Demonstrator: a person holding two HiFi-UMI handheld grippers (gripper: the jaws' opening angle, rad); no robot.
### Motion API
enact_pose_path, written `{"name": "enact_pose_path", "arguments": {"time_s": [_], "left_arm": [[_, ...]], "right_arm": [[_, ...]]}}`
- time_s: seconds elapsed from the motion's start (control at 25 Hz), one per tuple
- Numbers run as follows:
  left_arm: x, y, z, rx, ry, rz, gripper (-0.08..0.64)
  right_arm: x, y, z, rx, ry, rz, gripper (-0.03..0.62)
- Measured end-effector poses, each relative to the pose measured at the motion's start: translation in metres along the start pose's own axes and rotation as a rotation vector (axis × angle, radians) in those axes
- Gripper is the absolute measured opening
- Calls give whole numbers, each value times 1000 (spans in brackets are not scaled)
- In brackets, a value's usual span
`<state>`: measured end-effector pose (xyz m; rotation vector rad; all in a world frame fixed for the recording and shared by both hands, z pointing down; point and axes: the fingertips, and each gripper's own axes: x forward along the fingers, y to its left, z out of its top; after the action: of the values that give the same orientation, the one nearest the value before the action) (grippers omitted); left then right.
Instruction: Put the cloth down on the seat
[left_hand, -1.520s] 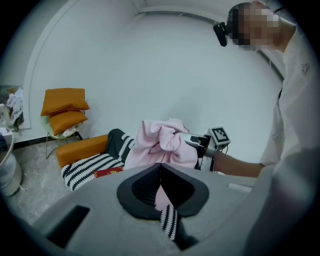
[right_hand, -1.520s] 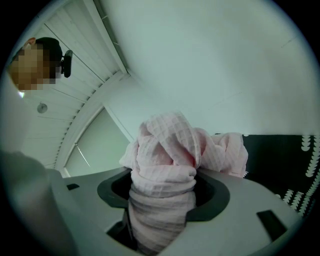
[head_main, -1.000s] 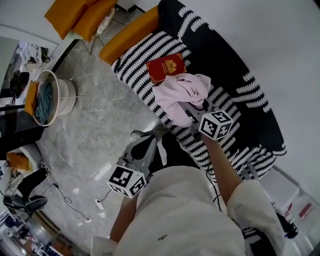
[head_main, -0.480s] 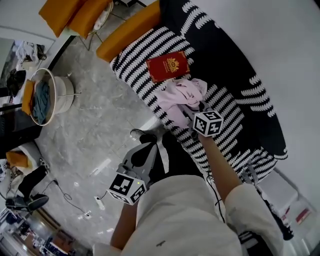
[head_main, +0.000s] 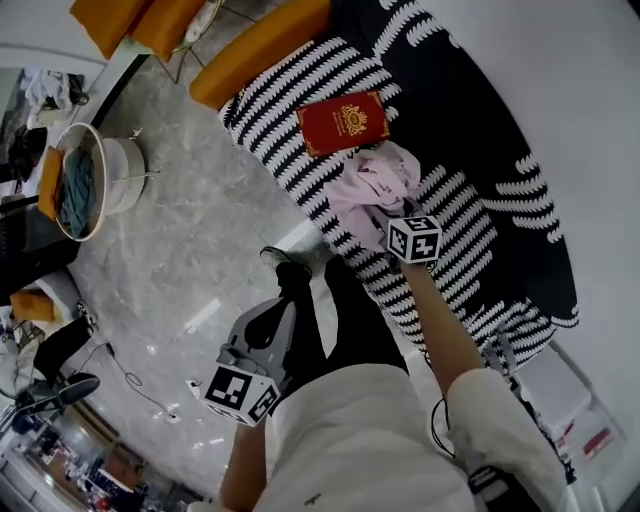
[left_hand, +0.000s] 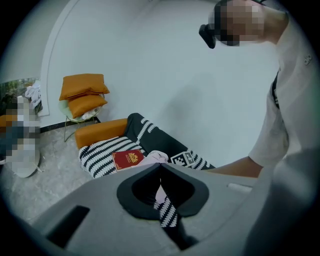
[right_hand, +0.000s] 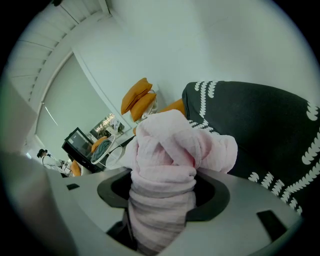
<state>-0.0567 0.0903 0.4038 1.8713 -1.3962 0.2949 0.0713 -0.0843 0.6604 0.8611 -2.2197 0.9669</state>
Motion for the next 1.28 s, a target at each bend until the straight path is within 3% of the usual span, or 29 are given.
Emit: {"name": "enact_pose_path", "arguments": {"time_s": [0.32,0.64,0.92,1.28], "left_arm": [[16,-6,-32,-96,35,11,12],[35,-16,-55,-107,99,-38,12],[51,3,-81,-112,151,-27,12],[57,17,-89,-103,182,-23,12]], "right_arm": [[34,-31,-30,-19,83,-38,265],[70,-58,-51,-26,135,-81,267],[102,-79,-64,-60,163,-106,267],[129,-98,-75,-76,215,-133,267]]}}
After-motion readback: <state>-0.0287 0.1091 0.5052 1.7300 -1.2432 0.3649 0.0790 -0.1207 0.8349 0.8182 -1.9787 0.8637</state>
